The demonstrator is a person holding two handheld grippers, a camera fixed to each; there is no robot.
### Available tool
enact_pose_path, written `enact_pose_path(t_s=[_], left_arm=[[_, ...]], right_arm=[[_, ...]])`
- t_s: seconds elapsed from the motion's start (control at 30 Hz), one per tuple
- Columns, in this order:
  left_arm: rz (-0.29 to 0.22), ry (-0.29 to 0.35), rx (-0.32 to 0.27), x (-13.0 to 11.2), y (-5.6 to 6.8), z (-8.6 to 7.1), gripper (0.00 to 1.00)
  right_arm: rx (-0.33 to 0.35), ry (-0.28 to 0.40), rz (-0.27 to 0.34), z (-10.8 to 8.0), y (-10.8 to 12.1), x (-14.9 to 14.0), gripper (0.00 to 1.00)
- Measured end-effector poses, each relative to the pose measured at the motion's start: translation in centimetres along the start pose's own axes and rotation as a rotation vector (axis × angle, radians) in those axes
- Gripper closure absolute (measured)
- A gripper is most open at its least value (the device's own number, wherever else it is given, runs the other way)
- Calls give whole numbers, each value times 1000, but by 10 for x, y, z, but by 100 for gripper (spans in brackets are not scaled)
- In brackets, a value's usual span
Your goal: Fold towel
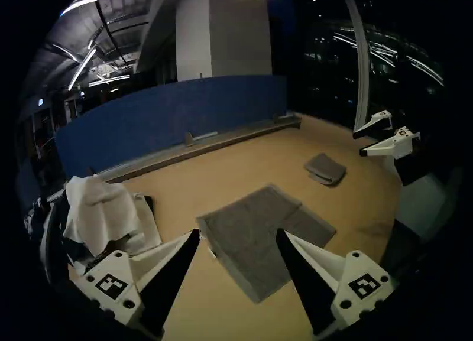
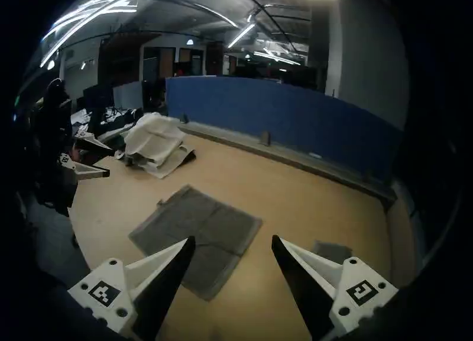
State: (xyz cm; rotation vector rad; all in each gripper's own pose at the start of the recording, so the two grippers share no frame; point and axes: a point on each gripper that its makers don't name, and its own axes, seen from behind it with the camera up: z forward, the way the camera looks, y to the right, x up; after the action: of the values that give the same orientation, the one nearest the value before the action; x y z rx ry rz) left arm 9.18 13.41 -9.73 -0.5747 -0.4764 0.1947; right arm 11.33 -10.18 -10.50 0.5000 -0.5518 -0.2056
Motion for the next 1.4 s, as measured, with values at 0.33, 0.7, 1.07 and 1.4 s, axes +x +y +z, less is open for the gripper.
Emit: enact_pose_path(t_s=[0.33, 0.7, 1.07, 1.4], left_arm=[[21, -91, -37, -44, 13, 18, 4], [57, -154, -64, -94, 22, 36, 4], [57, -195, -91, -132, 31, 50, 4], [73, -239, -117, -159, 36, 61, 3]], right_arm=[[42, -81, -38, 24, -20, -38, 0], [53, -138, -52, 52, -32, -82, 0], [62, -173, -56, 73, -42, -116, 0], [80, -217, -38, 90, -50, -146, 0]])
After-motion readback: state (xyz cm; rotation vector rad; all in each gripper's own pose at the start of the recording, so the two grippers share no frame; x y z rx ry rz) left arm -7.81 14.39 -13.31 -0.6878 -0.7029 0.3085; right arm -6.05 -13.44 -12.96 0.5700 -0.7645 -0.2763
